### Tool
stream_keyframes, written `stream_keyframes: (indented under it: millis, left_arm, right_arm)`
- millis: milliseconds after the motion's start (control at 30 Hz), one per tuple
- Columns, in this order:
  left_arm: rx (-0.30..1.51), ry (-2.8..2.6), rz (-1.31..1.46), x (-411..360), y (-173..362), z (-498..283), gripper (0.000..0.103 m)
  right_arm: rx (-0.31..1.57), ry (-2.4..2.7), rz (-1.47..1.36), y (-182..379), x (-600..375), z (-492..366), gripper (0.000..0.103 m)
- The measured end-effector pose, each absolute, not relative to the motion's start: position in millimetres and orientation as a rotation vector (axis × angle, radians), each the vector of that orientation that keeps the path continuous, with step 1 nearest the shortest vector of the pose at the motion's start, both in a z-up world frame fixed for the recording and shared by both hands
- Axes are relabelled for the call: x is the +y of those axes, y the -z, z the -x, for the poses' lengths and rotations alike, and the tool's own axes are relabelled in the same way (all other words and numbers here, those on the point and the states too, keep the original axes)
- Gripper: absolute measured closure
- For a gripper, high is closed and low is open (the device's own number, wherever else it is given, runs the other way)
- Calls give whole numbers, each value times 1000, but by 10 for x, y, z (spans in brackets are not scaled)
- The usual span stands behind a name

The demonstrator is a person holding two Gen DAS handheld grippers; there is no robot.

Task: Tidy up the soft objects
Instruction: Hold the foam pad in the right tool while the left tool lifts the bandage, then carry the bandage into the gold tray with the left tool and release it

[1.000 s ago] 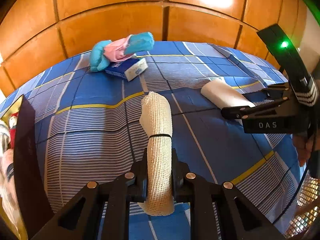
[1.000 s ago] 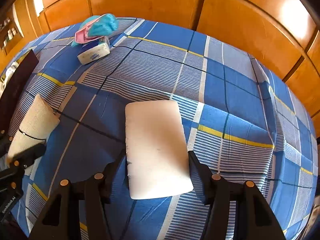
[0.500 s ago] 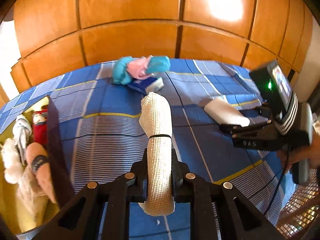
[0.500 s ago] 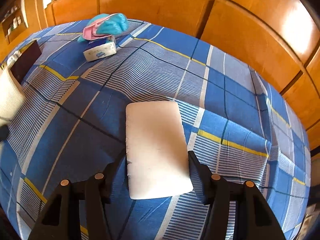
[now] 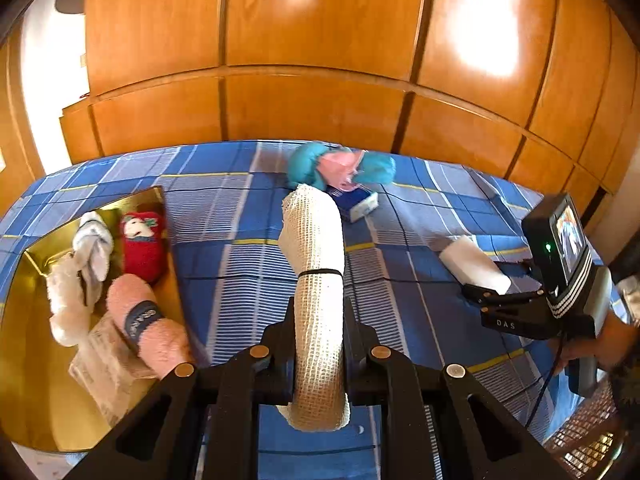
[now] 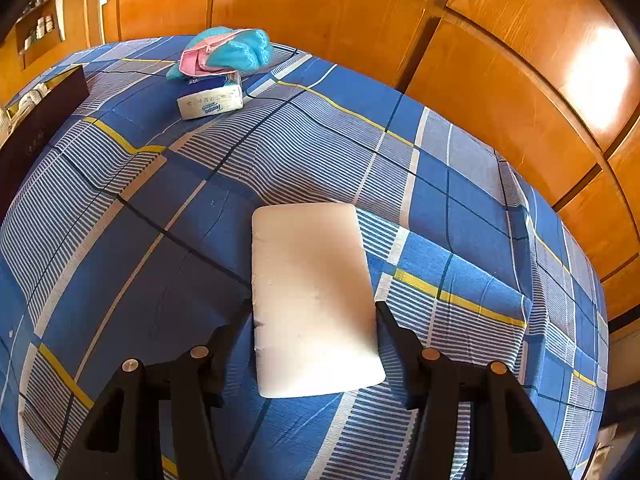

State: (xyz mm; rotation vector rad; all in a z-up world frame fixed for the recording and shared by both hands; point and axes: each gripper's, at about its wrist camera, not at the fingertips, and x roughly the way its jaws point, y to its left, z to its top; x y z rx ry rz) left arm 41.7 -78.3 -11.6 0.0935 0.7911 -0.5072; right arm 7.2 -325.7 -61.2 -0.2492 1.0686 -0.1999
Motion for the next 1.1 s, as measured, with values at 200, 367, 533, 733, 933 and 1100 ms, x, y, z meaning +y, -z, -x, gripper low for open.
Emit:
stream_keyframes:
  millis: [200, 367, 533, 733, 933, 1100]
  left_arm:
    - [789, 471, -63, -597, 75, -448, 86]
    - [786, 439, -47, -453, 62, -467, 86]
    - [793, 407, -17, -279, 46, -506, 86]
    - [795, 377, 26, -47, -6, -567, 86]
    - [798, 299, 108, 473, -88, -698, 86]
    - [841, 153, 178, 1142, 5, -949, 86]
  right_arm:
    - [1068, 199, 253, 608, -3250, -69, 46]
    - [1067, 198, 255, 607, -3252, -69, 46]
    - [1065, 198, 262, 604, -3239, -65, 46]
    - [1064, 197, 267, 609, -3242, -62, 46]
    - [1063, 197, 280, 612, -3236, -62, 46]
    - [1064, 199, 288, 613, -3229, -65, 46]
